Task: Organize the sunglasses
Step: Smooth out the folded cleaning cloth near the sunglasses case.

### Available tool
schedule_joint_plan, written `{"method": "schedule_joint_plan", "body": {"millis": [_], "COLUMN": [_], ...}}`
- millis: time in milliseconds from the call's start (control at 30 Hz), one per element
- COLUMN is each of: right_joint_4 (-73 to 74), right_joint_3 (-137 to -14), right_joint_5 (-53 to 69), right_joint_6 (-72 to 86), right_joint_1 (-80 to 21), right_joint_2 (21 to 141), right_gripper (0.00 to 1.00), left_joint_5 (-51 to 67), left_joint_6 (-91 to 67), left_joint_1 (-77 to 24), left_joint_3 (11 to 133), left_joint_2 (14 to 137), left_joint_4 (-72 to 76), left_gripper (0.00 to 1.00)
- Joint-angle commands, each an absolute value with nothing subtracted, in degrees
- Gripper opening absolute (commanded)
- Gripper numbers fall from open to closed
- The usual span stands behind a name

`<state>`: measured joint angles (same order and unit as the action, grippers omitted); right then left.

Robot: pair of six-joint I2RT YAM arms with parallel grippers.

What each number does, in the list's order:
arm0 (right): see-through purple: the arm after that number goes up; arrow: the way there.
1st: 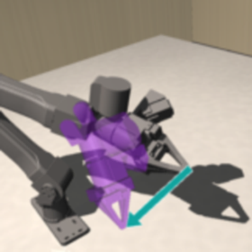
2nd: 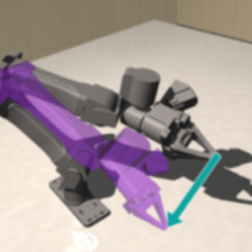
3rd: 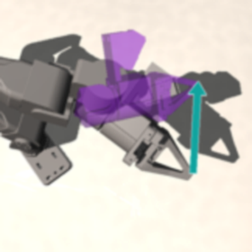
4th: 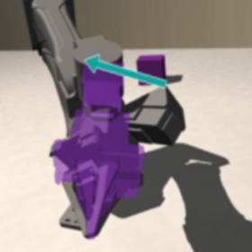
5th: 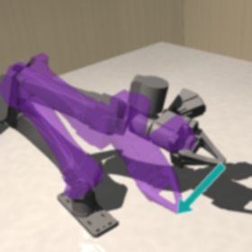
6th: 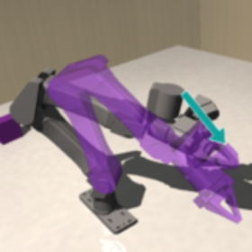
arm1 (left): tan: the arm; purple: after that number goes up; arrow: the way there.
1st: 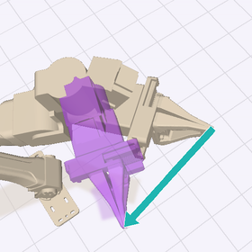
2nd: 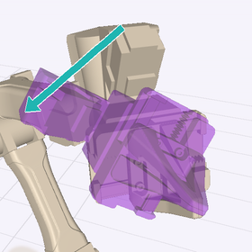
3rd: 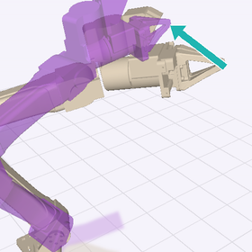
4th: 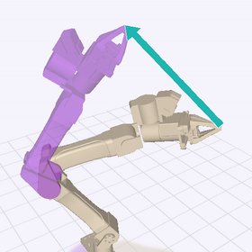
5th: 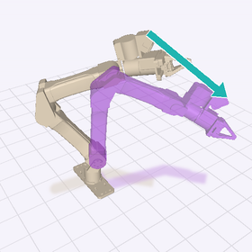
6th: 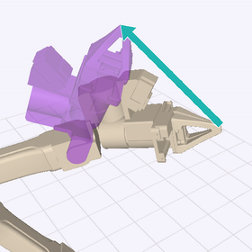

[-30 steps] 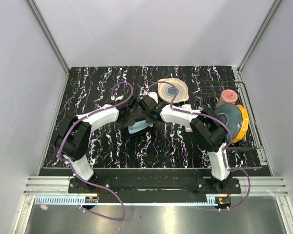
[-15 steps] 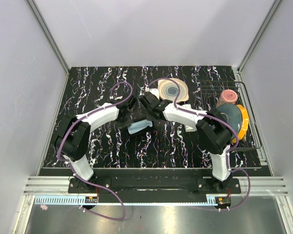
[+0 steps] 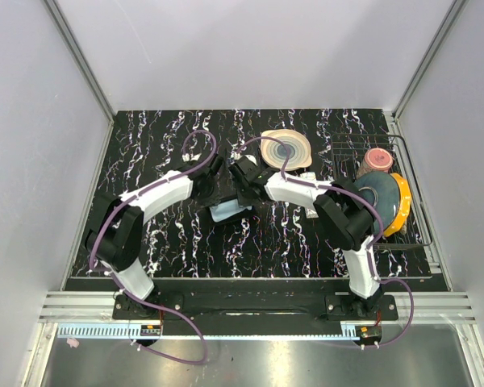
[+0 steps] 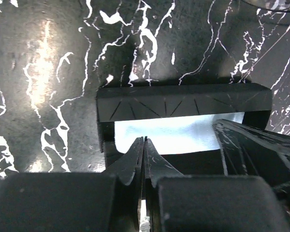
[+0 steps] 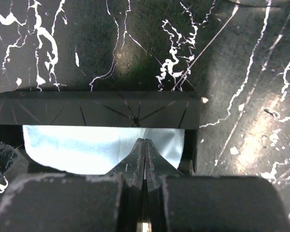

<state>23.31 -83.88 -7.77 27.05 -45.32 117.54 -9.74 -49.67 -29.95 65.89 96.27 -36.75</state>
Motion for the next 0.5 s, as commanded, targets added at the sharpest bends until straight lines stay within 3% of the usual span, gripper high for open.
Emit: {"method": "schedule_joint_plan", "body": {"millis": [0, 233, 467], "right_joint_4": [21.45, 21.45, 22.58], "right_joint_3": [-86.66, -85.17, -85.60], "right_joint_5": [-5.19, -5.19, -7.64], "right_joint_6": [26.10, 25.84, 25.75], "right_joint_1": [-45.00, -45.00, -45.00], "right_joint_2": [119.35, 118.74, 117.95], "right_gripper": [0.01, 0.01, 0.10], "left_joint_5": [-5.63, -7.37, -12.30], "left_joint_6": [-49.04, -48.78, -48.60], "left_joint_1": [-29.71, -29.36, -28.39], "left_joint_3": [64.86, 62.67, 63.63], "left_joint_2": [98.43, 101.42, 102.83], "left_joint_4": [-31.47, -31.38, -36.03], "left_gripper": [0.02, 0.01, 0.01]}}
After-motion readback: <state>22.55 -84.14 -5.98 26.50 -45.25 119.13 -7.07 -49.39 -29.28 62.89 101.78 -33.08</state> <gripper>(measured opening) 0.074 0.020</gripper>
